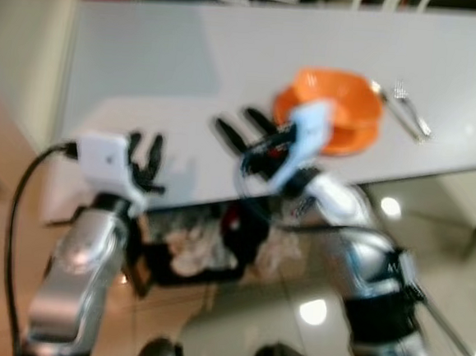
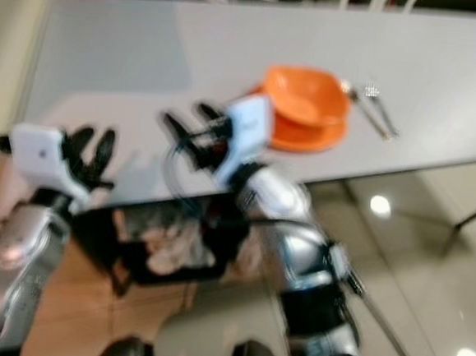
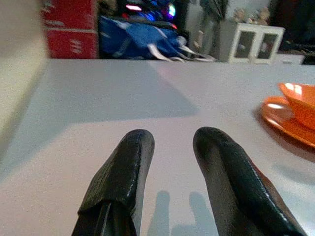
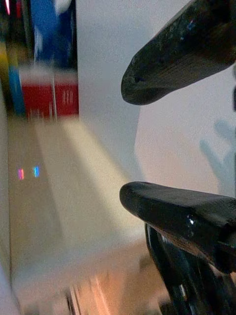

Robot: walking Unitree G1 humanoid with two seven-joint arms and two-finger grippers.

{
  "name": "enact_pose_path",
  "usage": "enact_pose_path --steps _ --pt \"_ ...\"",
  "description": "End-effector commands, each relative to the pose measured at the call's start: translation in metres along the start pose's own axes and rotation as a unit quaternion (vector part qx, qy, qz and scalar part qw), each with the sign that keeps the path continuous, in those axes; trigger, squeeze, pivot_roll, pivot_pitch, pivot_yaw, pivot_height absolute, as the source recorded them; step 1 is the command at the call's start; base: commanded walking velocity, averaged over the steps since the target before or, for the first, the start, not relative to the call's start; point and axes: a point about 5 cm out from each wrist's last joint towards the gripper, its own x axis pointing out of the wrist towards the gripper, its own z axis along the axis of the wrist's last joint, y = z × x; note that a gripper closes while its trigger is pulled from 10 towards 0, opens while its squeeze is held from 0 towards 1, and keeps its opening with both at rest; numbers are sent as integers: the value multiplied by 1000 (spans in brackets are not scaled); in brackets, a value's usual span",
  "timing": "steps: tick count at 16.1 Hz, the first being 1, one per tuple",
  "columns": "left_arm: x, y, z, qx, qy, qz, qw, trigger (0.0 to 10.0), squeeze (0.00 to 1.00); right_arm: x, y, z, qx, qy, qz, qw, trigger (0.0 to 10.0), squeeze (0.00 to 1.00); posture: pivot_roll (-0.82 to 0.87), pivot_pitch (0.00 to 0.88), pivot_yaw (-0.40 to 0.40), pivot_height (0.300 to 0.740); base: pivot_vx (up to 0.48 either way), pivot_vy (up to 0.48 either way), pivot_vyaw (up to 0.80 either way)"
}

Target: Setting the table

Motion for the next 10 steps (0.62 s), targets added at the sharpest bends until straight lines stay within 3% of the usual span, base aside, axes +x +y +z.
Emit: enact_pose_path --steps 1,10 --pt "0 -8 -1 -3 -3 -18 1000 10000 0 -4 -9 1 -15 3 -11 1000 10000 0 -50 108 -15 740 0 469 0" --pt "2 -4 4 -6 -22 -12 1000 10000 0 -3 -6 -17 -8 36 13 999 10000 0 -44 103 -21 740 0 468 0"
